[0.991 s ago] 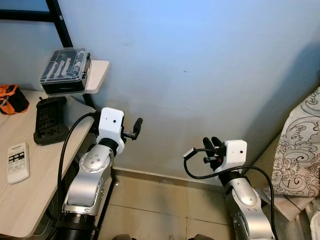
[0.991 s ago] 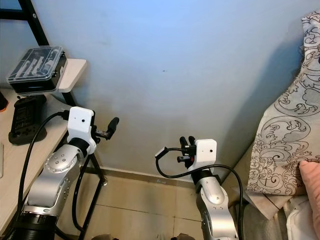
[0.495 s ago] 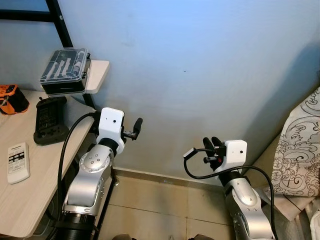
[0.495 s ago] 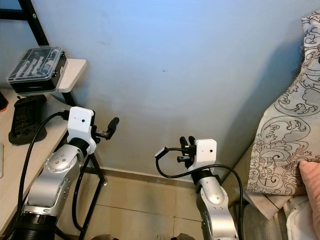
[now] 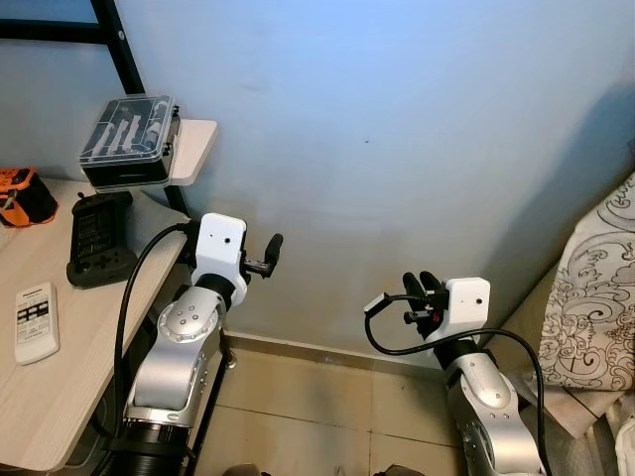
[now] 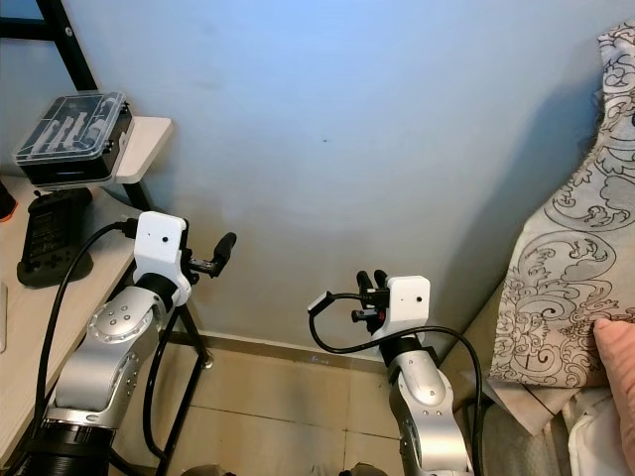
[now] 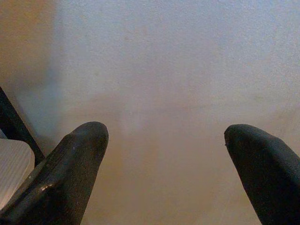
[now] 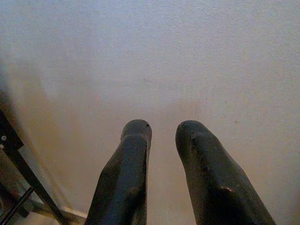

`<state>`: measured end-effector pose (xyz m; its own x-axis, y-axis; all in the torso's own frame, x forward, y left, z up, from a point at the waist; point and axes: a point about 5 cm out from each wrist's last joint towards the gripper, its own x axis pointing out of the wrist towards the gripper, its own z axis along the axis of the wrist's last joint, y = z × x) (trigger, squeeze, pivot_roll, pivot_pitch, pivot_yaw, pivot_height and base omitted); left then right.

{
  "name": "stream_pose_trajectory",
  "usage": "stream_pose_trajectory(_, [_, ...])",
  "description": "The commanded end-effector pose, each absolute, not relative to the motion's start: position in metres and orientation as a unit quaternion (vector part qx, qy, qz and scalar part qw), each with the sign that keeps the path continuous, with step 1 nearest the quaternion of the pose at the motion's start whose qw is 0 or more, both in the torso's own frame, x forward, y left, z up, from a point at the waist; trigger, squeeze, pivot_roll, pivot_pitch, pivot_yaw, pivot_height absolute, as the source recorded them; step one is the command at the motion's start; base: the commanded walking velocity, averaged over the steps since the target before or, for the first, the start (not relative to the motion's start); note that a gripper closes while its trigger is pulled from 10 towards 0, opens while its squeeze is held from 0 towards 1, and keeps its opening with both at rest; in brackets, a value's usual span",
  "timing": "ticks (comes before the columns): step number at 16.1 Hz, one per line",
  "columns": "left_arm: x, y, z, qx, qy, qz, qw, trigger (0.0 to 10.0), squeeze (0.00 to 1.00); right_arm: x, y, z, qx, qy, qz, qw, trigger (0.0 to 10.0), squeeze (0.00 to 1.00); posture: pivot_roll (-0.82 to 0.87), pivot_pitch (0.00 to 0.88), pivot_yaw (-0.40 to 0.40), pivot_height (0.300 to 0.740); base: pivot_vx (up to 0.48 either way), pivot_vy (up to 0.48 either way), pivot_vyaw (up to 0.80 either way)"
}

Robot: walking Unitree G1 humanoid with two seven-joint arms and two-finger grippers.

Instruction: Clean up the room

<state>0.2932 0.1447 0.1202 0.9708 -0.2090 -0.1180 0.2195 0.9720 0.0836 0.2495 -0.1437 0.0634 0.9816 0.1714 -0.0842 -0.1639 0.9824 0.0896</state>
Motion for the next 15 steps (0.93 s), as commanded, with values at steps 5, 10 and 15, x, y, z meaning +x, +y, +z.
stream_pose_trajectory(5, [0.2950,0.1254,0.1249,-0.003,0.020,-0.141,0.990,10.0,0.00,0.2648,-0.1406,0.0831,0.055,0.025,0.081,0.995,10.0,0.00,0.03,0.000,0.000,0.710,0.000,0.000,0.00])
stream_pose_trajectory(10, [0.2950,0.1254,0.1249,-0.003,0.020,-0.141,0.990,10.0,0.00,0.2648,-0.1406,0.0831,0.055,0.025,0.081,0.995,10.0,0.00,0.03,0.000,0.000,0.710,0.000,0.000,0.00])
stream_pose_trajectory(15, [0.2965,0.1249,0.1247,-0.003,0.021,-0.141,0.990,10.0,0.00,0.2657,-0.1396,0.0838,0.059,0.024,0.083,0.995,10.0,0.00,0.02,0.000,0.004,0.710,0.000,0.000,0.00])
